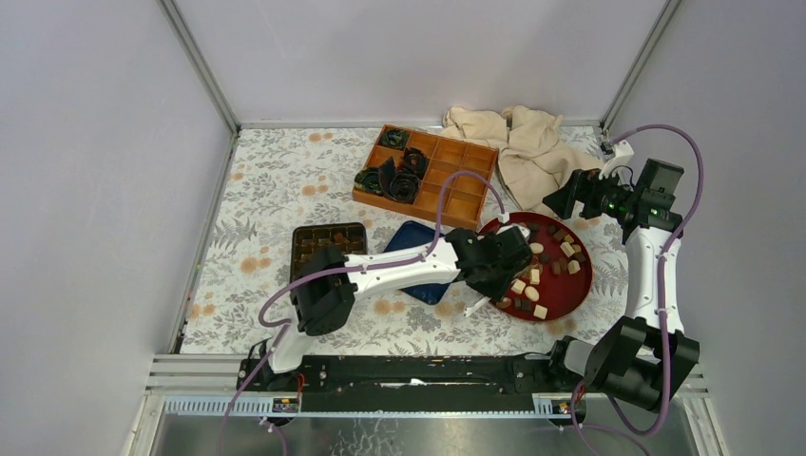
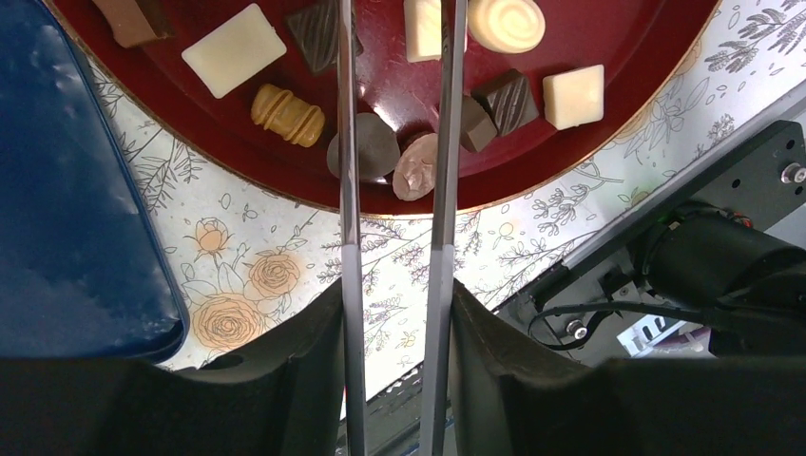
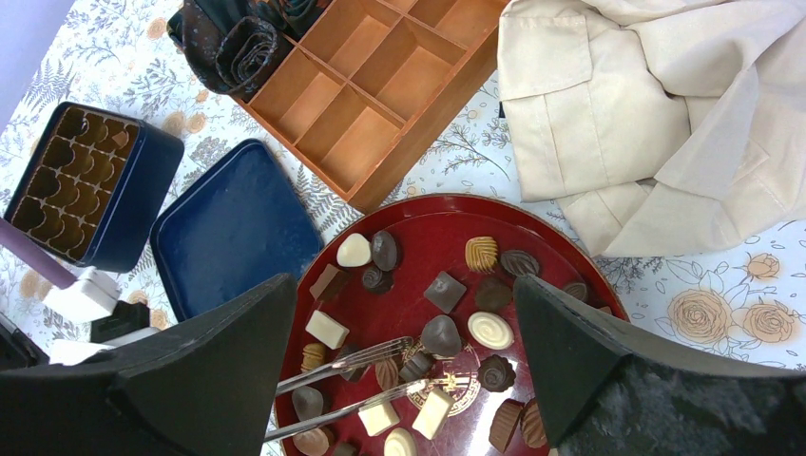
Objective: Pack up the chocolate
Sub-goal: Pick up the fake chocolate from the plate.
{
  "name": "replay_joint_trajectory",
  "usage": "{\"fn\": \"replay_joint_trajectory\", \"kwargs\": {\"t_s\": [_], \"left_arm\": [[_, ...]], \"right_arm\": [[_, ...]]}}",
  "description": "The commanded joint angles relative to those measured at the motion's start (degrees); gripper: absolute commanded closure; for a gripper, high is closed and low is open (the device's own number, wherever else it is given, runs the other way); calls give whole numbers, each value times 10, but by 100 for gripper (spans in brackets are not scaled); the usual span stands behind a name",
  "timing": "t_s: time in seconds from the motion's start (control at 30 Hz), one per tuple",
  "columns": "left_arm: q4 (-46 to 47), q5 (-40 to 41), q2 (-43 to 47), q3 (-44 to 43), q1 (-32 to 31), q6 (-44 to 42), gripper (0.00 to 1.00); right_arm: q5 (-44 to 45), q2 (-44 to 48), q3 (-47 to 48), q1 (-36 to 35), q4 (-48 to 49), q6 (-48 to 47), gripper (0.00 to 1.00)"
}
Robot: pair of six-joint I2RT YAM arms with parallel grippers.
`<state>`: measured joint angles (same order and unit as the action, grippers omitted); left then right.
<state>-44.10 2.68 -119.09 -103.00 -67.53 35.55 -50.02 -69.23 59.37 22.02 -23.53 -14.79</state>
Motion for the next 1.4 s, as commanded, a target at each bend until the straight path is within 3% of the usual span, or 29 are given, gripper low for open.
{"fn": "replay_joint_trajectory", "kwargs": {"t_s": [0.0,0.33,0.47,0.53,0.93,1.37], "left_arm": [[-20,12,-16,-39,-7,11,56],[-35,14,-42,-69,-8,12,68],[-39,16,-42,-73,-8,11,85],[-38,17,-37,-74,-8,11,99],[36,35,65,17,-9,5,100],[81,109,236,212,5,31,100]], "right_arm": [[-1,8,5,1,3,-8,8],[-5,9,5,1,2,-10,8],[-5,10,5,1,2,-11,8],[-6,10,5,1,2,-11,8],[-14,15,1,1,8,-9,8],[-11,35,-16,1,33,3,8]]}}
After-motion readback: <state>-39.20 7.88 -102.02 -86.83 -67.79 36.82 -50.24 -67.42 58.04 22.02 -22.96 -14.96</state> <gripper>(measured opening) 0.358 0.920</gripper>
